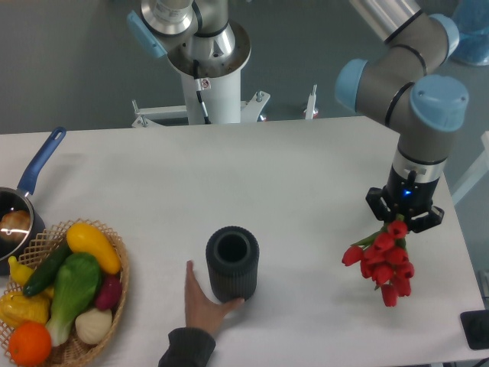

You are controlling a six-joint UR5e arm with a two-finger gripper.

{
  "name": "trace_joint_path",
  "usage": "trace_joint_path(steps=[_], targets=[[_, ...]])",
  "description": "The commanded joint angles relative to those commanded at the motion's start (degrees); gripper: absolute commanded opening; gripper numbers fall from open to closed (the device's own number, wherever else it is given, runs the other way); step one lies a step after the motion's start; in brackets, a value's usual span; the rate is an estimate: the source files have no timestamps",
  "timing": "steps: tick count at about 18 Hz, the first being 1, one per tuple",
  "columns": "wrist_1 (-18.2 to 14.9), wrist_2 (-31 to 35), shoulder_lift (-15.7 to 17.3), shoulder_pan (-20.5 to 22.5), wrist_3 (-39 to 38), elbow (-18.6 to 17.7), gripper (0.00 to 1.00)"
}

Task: Place the flowers on the table
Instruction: 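Lower the held red tulips toward the table with the gripper, then open the gripper to release the tulips onto the table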

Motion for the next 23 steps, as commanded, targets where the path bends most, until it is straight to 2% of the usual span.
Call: trace_joint_path(steps=[4,5,6,8,9,16,21,23], targets=[[0.18,2.98,-0.79,-0.70,0.18,-2.12,0.01],[0.18,3.43,-1.05,-1.23,0.18,-2.12,0.08],[0.18,3.43,-1.06,-1.23,0.18,-2.12,0.18],[0.27,3.34,-1.14,-1.23,0.18,-2.12,0.52],[0.27,3.25,-1.23,-1.32,0.18,-2.12,1.00],[3.08,2.82,-0.62,-0.53,0.18,-1.94,1.00],[3.34,-5.52,-0.44,3.68,0.35,-0.98,1.00],[3.34,-5.36,-0.53,4.13,1.23,-0.89,1.00]])
